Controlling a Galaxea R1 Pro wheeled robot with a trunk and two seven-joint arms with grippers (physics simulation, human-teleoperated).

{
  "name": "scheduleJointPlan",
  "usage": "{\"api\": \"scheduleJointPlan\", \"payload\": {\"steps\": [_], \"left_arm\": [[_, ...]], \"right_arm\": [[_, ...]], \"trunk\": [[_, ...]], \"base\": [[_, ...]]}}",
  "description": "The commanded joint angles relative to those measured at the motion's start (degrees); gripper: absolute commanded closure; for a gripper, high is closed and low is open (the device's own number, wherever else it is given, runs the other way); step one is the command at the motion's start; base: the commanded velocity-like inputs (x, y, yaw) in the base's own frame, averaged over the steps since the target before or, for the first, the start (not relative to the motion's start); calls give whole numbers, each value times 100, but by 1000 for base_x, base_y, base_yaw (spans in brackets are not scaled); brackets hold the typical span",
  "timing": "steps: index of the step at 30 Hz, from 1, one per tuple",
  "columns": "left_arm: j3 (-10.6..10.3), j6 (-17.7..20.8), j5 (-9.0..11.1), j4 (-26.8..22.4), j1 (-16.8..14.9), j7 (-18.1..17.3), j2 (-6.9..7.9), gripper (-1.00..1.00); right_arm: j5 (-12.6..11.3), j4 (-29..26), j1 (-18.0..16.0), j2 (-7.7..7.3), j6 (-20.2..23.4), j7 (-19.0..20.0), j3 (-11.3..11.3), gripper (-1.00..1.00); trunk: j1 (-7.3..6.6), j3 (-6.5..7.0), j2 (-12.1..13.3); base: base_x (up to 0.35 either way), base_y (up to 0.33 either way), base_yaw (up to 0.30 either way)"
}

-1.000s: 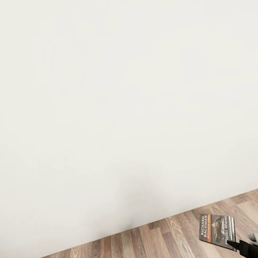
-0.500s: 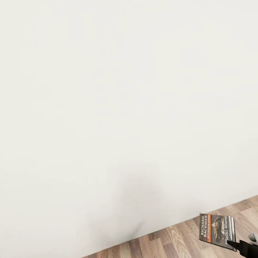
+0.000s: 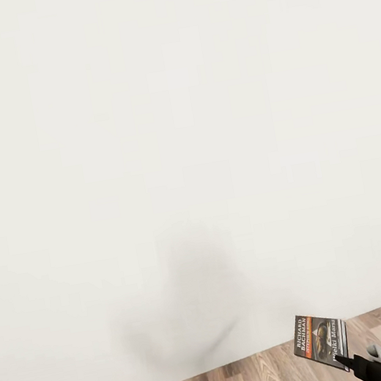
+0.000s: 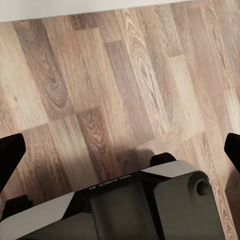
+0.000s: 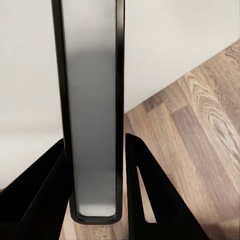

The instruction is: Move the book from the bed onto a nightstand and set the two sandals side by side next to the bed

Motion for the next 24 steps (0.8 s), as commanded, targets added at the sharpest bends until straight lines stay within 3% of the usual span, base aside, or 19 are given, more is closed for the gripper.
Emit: {"api": "scheduleJointPlan", "payload": {"steps": [1, 8, 24], "left_arm": [[-49, -25, 41, 6, -6, -17, 1, -100], [-49, -25, 41, 6, -6, -17, 1, -100], [-49, -25, 41, 6, -6, -17, 1, -100]], "right_arm": [[-51, -4, -5, -1, 63, 20, -36, 100], [-51, -4, -3, -1, 63, 22, -36, 100], [-51, -4, -3, -1, 63, 22, -36, 100]], "trunk": [[7, -13, -13], [7, -13, -13], [7, -13, -13]], "base": [[290, 0, 0], [107, 0, -93], [5, 0, -218]]}}
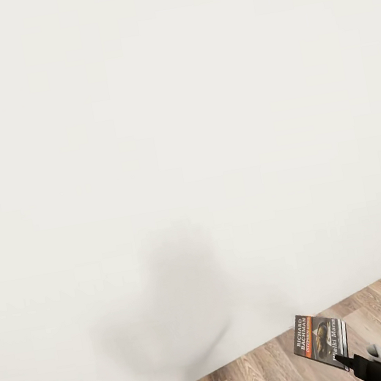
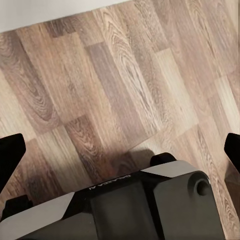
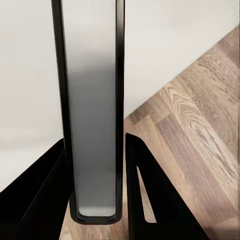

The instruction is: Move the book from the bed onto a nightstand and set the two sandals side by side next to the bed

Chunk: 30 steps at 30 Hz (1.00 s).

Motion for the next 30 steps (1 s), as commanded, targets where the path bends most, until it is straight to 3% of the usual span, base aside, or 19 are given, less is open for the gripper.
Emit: {"api": "scheduleJointPlan", "payload": {"steps": [1, 8, 19, 30], "left_arm": [[-49, -26, 41, 5, -5, -17, 2, -100], [-49, -26, 41, 5, -5, -17, 2, -100], [-49, -26, 41, 5, -5, -17, 2, -100], [-49, -26, 41, 5, -5, -17, 2, -100]], "right_arm": [[-37, 0, -8, -1, 62, 18, -16, 100], [-37, 0, -7, -1, 62, 17, -16, 100], [-37, 0, -6, -1, 62, 12, -16, 100], [-37, 0, -8, -1, 62, 9, -16, 100]], "trunk": [[4, -13, -13], [4, -13, -13], [4, -13, -13], [4, -13, -13]], "base": [[0, 0, -226], [52, 0, -226], [267, 0, -226], [37, 0, -226]]}}
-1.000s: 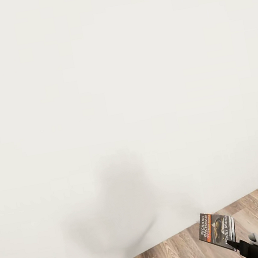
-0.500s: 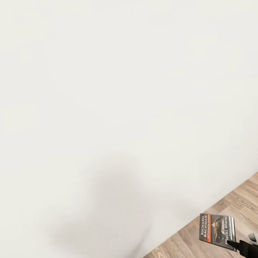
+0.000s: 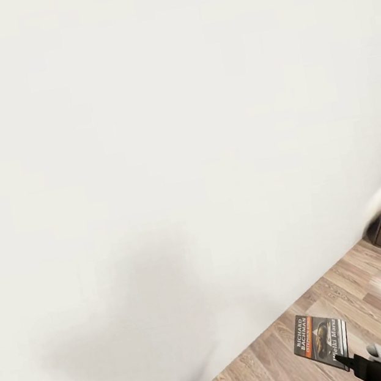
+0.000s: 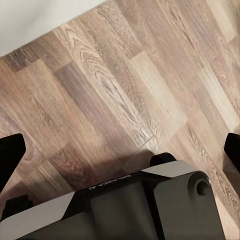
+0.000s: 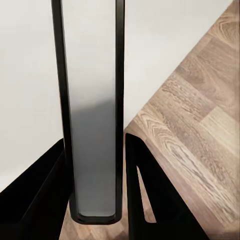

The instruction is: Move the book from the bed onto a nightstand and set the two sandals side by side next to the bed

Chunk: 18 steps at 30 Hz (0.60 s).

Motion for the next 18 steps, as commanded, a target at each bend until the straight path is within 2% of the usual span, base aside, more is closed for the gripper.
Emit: {"api": "scheduleJointPlan", "payload": {"steps": [1, 18], "left_arm": [[-49, -26, 41, 5, -5, -17, 2, -100], [-49, -26, 41, 5, -5, -17, 2, -100]], "right_arm": [[-38, 0, -6, -1, 62, 18, -19, 100], [-38, 0, -5, -1, 62, 18, -19, 100]], "trunk": [[4, -13, -13], [4, -13, -13]], "base": [[2, 0, -226], [0, 0, -225]]}}
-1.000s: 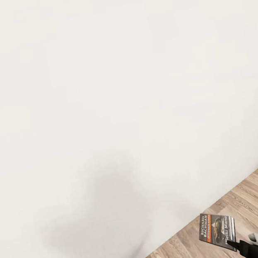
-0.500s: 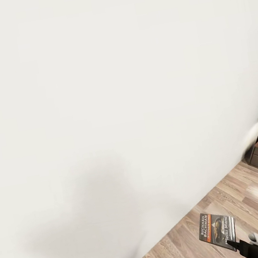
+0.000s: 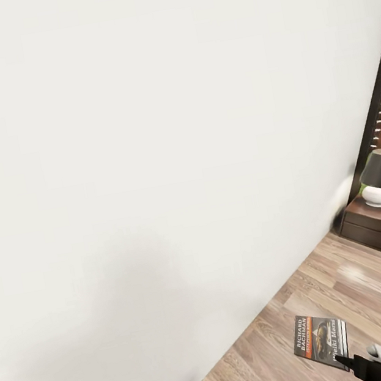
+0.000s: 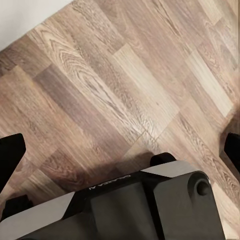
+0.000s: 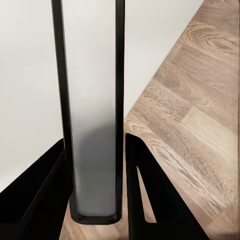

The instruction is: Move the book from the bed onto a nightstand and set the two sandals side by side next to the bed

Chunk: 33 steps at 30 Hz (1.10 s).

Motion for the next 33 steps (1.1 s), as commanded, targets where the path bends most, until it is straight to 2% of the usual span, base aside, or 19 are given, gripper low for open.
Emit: {"api": "scheduleJointPlan", "payload": {"steps": [1, 13, 25, 33], "left_arm": [[-49, -26, 41, 5, -5, -17, 2, -100], [-49, -26, 41, 5, -5, -17, 2, -100], [-49, -26, 41, 5, -5, -17, -7, -100], [-49, -26, 41, 5, -5, -17, 1, -100]], "right_arm": [[-47, -2, -6, -1, 63, 19, -33, 100], [-47, -2, -10, -1, 63, 19, -33, 100], [-47, -2, -7, -1, 63, 19, -33, 100], [-47, -2, -7, -1, 63, 19, -33, 100]], "trunk": [[4, -13, -13], [4, -13, -13], [4, -13, -13], [4, -13, -13]], "base": [[0, 0, -222], [7, 0, -217], [282, 0, -204], [61, 0, -203]]}}
